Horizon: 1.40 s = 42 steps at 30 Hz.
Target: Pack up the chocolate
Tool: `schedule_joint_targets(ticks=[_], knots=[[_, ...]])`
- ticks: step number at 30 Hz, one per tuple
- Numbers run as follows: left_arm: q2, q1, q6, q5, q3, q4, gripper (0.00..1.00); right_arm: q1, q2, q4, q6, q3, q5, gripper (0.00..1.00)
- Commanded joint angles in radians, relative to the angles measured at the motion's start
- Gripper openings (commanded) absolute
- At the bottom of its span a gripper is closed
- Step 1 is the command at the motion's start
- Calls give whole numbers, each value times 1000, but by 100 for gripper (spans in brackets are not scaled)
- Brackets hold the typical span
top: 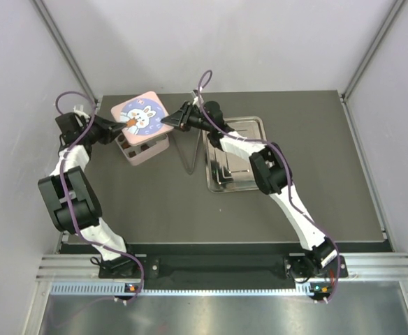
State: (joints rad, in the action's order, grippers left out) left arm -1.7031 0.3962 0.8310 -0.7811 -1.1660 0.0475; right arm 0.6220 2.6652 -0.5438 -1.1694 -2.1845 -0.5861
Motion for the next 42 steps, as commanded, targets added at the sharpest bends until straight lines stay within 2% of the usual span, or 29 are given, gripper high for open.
schedule_joint_targets(ticks=[1, 5, 9, 25, 42], knots=[[6, 3, -131, 104, 26, -78, 5, 22, 22, 4, 151, -86, 209, 12], [-3, 3, -194, 200, 23, -138, 10, 35, 33, 30, 272, -92, 287, 13], [-19, 4, -225, 267, 15, -176, 10, 41, 48, 44, 326, -93, 325, 17], [-104, 4, -254, 290, 0, -184, 5, 45, 88, 48, 355, -103, 356, 35], [-144, 3, -271, 328, -61, -225, 5, 30, 76, 68, 393, -98, 356, 42]])
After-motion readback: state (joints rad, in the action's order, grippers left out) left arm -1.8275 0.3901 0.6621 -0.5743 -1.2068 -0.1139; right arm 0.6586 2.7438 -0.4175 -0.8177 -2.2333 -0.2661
